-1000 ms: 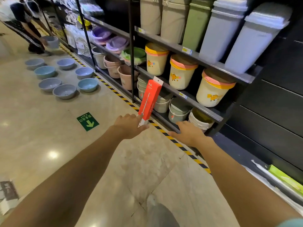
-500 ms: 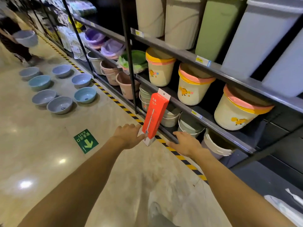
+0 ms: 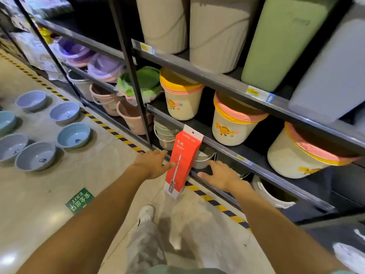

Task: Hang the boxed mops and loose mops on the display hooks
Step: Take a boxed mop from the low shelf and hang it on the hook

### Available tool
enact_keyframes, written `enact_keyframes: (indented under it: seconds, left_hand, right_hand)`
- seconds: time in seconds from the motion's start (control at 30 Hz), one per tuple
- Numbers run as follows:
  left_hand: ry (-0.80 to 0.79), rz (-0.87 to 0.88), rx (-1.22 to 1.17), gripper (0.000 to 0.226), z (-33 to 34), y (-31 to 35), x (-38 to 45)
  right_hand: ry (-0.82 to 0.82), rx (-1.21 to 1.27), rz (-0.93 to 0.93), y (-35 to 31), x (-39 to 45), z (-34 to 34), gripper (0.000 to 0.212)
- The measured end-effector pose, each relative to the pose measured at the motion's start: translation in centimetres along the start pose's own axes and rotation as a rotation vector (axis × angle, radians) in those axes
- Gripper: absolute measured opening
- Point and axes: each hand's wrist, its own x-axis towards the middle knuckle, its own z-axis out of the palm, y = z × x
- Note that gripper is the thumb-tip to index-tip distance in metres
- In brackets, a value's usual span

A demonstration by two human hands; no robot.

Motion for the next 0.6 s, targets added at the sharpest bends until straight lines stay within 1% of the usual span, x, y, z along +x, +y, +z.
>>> enact_keyframes:
  seconds: [0.07, 0.2, 0.27, 0.33, 0.37, 0.47, 0.5, 0.6]
  left_hand:
    - [-0.003, 0.09, -0.004, 0.076, -1.1, -2.1, 4.6]
    - [-0.034, 0.256, 0.009, 0.068, -3.6, -6.3, 13.5]
    - [-0.024, 0.322, 0.027, 0.073, -4.4, -8.2, 17.8]
    - [-0.029, 0.43, 0.027, 0.083, -4.7, -9.3, 21.3]
    - [-0.053, 0.47, 0.006, 0.08, -4.8, -9.5, 22.9]
    - [-0.095, 0.531, -0.09, 0.059, -6.0, -9.7, 26.1]
    - [-0.106, 0.548, -0.116, 0.057, -6.1, -9.7, 27.1]
    - [-0.153, 0.541, -0.151, 0.063, -6.1, -9.7, 30.1]
  right_hand:
    - [0.005, 0.047, 0.065, -1.0, 2.7, 0.0, 0.064]
    - [0.04, 0.149, 0.268, -2.4, 7.1, -0.8, 0.065]
    - [0.04, 0.203, 0.368, -2.9, 9.0, -1.4, 0.069]
    - [0.055, 0.276, 0.449, -3.5, 10.7, -2.0, 0.073]
    - [0.068, 0.311, 0.484, -3.8, 11.6, -2.3, 0.073]
    - [0.118, 0.388, 0.568, -4.4, 14.4, -3.0, 0.072]
    - [0.131, 0.415, 0.581, -4.5, 15.3, -3.1, 0.071]
    - [0.176, 0.506, 0.597, -4.4, 18.4, -2.8, 0.07]
